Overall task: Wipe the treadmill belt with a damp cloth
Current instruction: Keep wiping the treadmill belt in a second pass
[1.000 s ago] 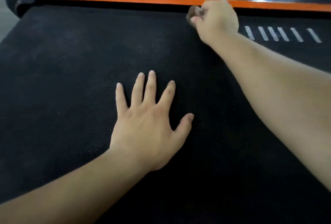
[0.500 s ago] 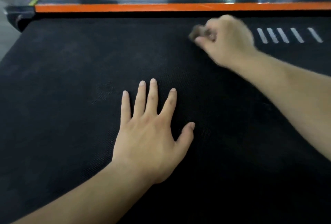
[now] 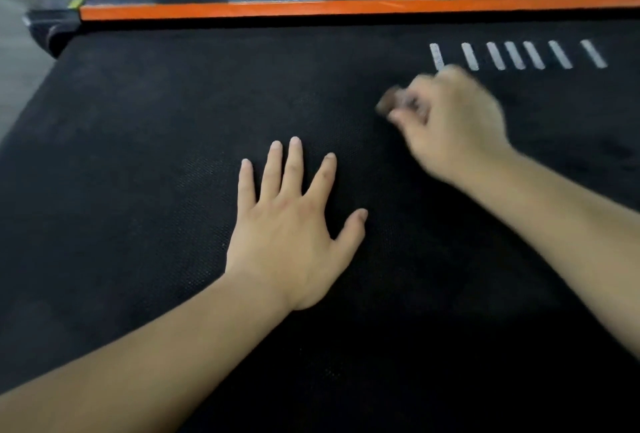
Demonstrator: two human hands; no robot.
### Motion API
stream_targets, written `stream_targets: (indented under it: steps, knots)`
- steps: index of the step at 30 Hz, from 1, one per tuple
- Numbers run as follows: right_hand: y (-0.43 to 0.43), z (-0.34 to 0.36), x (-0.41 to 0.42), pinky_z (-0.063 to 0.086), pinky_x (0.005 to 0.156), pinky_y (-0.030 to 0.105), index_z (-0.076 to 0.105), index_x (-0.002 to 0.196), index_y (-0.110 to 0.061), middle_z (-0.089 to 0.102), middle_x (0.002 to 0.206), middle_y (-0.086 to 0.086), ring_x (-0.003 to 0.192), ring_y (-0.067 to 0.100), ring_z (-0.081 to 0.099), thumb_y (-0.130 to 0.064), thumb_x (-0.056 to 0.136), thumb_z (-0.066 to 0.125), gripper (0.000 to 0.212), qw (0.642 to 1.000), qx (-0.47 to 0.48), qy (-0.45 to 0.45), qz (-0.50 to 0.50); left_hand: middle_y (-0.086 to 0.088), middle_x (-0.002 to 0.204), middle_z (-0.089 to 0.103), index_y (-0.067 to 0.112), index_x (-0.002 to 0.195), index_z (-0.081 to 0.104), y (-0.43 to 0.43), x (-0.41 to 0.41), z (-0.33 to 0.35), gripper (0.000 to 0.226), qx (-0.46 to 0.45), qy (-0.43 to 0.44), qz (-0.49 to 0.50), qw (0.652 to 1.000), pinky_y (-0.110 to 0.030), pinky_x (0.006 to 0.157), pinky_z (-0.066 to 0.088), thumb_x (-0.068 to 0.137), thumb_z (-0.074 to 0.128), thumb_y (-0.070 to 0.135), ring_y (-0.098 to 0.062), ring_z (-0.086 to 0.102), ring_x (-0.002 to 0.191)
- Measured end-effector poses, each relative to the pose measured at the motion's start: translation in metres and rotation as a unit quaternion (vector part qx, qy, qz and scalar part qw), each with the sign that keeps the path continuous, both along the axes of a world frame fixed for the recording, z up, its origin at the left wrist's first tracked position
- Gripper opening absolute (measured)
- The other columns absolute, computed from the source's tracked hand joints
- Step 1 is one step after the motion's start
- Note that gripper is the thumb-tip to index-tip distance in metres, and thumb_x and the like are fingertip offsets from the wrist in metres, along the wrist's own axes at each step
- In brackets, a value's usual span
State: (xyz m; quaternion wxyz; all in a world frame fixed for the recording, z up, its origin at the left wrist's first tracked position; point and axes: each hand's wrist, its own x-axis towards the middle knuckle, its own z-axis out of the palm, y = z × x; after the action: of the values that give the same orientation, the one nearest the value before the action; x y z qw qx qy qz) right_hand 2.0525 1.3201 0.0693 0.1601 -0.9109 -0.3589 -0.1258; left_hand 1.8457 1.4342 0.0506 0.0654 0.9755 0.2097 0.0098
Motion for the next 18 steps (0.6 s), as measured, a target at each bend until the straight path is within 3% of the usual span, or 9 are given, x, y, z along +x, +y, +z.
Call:
stream_targets:
  steps: [2,5,7,11,15,16,18]
  knots:
    - [-0.021,-0.002,-0.03,0.043,0.062,0.034,0.061,0.093,-0.022,0.05,0.088,0.001,0.079,0.022,0.051,-0.043,0.09,0.063,0.022,0.995,-0.015,0.022,0.094,-0.009,0.171,-0.005,0.034,0.162,0.006,0.0,0.0,0.0,0.082,0.0,0.005,0.0,1.0,-0.054,0.125,-0.006,0.091,0.008,0.075,-0.025,-0.015,0.156]
    - [-0.053,0.007,-0.021,0.034,0.061,0.031,0.058,0.089,-0.024,0.047,0.086,0.0,0.079,0.025,0.052,-0.044,0.09,0.062,0.021,0.998,0.012,0.048,-0.045,-0.009,0.171,-0.004,0.034,0.162,0.006,0.001,-0.001,-0.002,0.082,0.002,0.006,-0.002,1.0,-0.053,0.125,-0.005,0.092,0.008,0.076,-0.025,-0.014,0.156]
    - [-0.064,0.002,-0.046,0.035,0.06,0.032,0.06,0.09,-0.018,0.046,0.087,0.002,0.081,0.03,0.053,-0.043,0.091,0.06,0.025,0.998,0.008,0.011,-0.066,-0.009,0.171,-0.003,0.034,0.162,0.007,0.001,-0.002,-0.003,0.082,0.004,0.002,0.0,1.0,-0.053,0.125,-0.005,0.092,0.008,0.076,-0.025,-0.012,0.157]
    - [-0.086,-0.003,-0.125,0.043,0.053,0.033,0.068,0.089,-0.015,0.047,0.08,0.002,0.068,0.022,0.049,-0.045,0.092,0.051,0.035,0.983,-0.019,0.025,0.182,-0.011,0.171,-0.002,0.032,0.162,0.007,-0.002,-0.001,-0.003,0.082,0.01,0.006,-0.001,1.0,-0.054,0.125,-0.005,0.091,0.006,0.075,-0.026,-0.011,0.157]
    - [-0.109,0.01,-0.096,0.043,0.052,0.032,0.062,0.089,-0.021,0.046,0.081,0.001,0.071,0.027,0.053,-0.048,0.091,0.054,0.029,1.0,-0.016,0.013,-0.02,-0.01,0.171,-0.004,0.031,0.162,0.007,-0.001,-0.002,-0.001,0.08,0.004,0.009,-0.005,1.0,-0.054,0.125,-0.005,0.094,0.004,0.073,-0.027,-0.012,0.156]
    - [-0.11,0.009,-0.109,0.039,0.051,0.031,0.058,0.086,-0.022,0.045,0.08,0.002,0.068,0.028,0.051,-0.046,0.093,0.053,0.025,1.0,-0.013,0.005,-0.01,-0.009,0.171,-0.003,0.031,0.162,0.007,-0.002,-0.002,0.0,0.079,0.002,0.004,-0.01,1.0,-0.054,0.125,-0.005,0.094,0.003,0.072,-0.027,-0.012,0.157]
    - [-0.105,0.002,-0.157,0.027,0.05,0.028,0.055,0.083,-0.023,0.043,0.074,0.003,0.059,0.026,0.046,-0.043,0.098,0.047,0.027,0.992,-0.014,-0.009,0.127,-0.006,0.171,-0.001,0.03,0.162,0.012,-0.003,-0.002,0.0,0.077,-0.003,-0.006,-0.028,1.0,-0.052,0.126,-0.005,0.095,0.005,0.068,-0.025,-0.009,0.157]
